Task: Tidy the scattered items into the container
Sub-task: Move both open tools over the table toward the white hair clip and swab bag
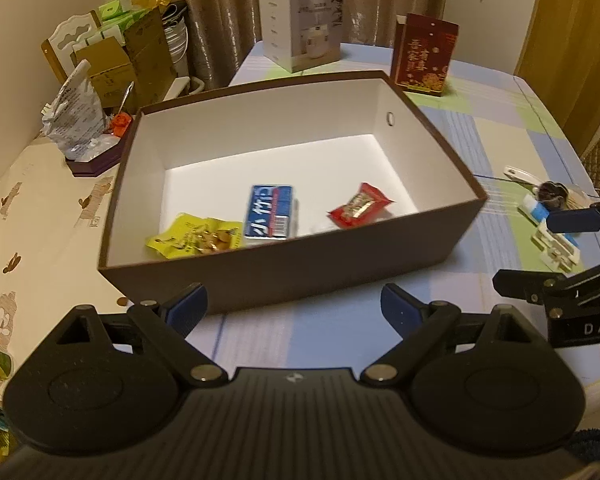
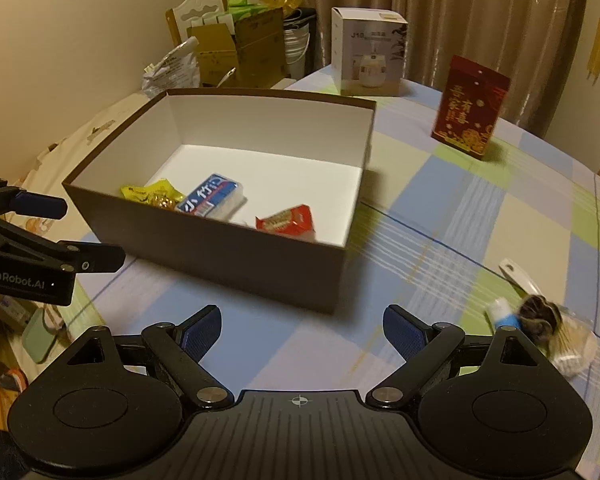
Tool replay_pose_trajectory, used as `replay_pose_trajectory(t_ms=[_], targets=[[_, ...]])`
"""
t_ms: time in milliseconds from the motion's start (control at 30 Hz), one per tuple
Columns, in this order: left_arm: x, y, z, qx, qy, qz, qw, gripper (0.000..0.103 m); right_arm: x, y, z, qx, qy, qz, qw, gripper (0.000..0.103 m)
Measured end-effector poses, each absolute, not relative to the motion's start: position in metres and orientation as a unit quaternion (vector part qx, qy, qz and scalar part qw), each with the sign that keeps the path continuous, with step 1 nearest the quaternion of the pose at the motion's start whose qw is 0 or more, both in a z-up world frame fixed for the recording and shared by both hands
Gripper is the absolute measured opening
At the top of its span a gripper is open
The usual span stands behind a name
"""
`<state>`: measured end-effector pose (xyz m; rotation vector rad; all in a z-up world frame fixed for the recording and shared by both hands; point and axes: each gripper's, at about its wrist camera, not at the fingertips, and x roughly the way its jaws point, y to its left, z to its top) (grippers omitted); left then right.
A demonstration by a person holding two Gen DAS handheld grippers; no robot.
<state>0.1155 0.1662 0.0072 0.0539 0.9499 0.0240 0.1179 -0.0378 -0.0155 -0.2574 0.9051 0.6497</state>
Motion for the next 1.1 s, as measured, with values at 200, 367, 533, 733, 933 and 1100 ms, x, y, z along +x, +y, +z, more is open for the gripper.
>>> replay_pose_trajectory(t_ms=[200,367,533,733,933,1100], targets=[[0.107,0.139,0.008,0.029,0.456,0.007,0.889,0.092,0.109,-0.073,-0.013,-0.116,0.432,0.3,0.843,0.093],[0.102,0.115,0.008,0.035,0.456,-0.001,0.889,0.092,0.103,-0.104,-0.013,-0.106,0.437,0.285,0.846,0.093],[0.097,0.09,0.006,0.041,0.457,-0.012,0.888,0.092,0.096,-0.137,-0.015,-0.093,0.447,0.265,0.849,0.093],[0.096,0.065,0.002,0.048,0.462,-0.028,0.885,0.093,0.092,-0.175,-0.015,-0.07,0.456,0.23,0.857,0.093],[0.104,0.036,-0.004,0.064,0.464,-0.061,0.881,0.093,0.096,-0.212,-0.018,-0.04,0.463,0.182,0.866,0.093],[0.113,0.011,-0.013,0.078,0.467,-0.098,0.875,0.093,0.101,-0.24,-0.024,-0.023,0.472,0.142,0.87,0.093]])
